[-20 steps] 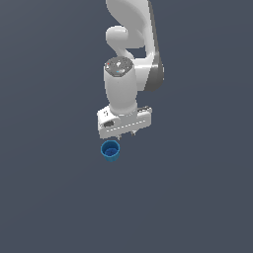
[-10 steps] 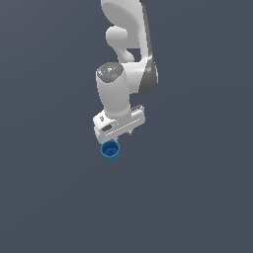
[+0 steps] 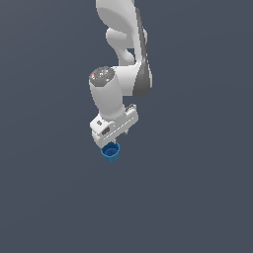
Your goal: Pick up the object and move it to a goal position.
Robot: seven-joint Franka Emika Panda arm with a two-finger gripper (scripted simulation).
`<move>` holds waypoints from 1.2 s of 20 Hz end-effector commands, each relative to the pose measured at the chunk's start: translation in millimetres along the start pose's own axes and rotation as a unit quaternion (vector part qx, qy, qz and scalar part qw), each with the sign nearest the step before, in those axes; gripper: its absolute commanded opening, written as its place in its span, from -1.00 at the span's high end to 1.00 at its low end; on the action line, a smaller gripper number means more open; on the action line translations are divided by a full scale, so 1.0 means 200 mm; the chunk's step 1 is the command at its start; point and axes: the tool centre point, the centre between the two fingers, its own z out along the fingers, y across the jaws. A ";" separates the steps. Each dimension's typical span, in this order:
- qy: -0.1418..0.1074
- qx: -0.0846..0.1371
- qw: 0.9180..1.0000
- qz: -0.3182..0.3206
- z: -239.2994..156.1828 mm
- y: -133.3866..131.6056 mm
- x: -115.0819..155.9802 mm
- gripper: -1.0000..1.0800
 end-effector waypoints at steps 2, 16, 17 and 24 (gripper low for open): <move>0.004 0.005 0.999 -0.036 0.02 0.01 -0.02 -0.23; 0.024 0.022 0.984 -0.176 0.09 0.06 -0.12 -0.23; 0.026 0.022 0.982 -0.186 0.09 0.06 -0.12 -0.23; 0.039 0.027 0.966 -0.254 0.13 0.08 -0.17 -0.23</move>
